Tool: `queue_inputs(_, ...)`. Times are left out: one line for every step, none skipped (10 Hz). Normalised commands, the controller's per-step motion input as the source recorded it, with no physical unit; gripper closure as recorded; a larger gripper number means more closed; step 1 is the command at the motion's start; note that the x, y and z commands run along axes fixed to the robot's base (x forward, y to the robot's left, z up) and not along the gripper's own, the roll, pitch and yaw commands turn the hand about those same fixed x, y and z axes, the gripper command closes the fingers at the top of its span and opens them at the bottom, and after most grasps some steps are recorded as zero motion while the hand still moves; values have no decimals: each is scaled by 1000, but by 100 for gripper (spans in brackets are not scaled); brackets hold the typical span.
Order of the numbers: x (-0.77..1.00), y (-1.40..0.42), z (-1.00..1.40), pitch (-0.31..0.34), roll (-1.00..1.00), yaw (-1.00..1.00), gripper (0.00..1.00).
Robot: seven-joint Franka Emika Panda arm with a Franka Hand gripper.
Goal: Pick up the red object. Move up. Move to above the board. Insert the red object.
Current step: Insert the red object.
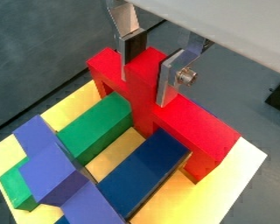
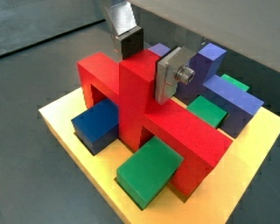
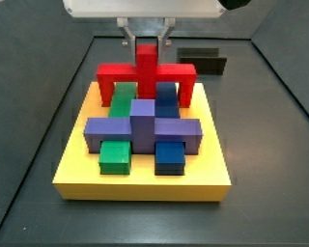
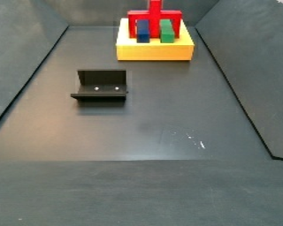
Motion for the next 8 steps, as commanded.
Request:
queue_inputs(14, 0, -86, -11, -117, -34, 100)
queue_inputs(9, 0, 0, -6, -156, -49, 100)
queue_inputs(0, 0, -71, -26, -150, -51, 100)
queue_inputs(0, 0, -80, -41, -160, -60, 100)
queue_inputs(23, -40, 0, 0, -161, -37, 100)
queue_inputs(17, -43, 40, 0, -159, -37, 100)
queue_inputs(0, 0, 0, -17, -134, -60, 100)
queue_inputs(0, 0, -80, -44, -124, -71, 100)
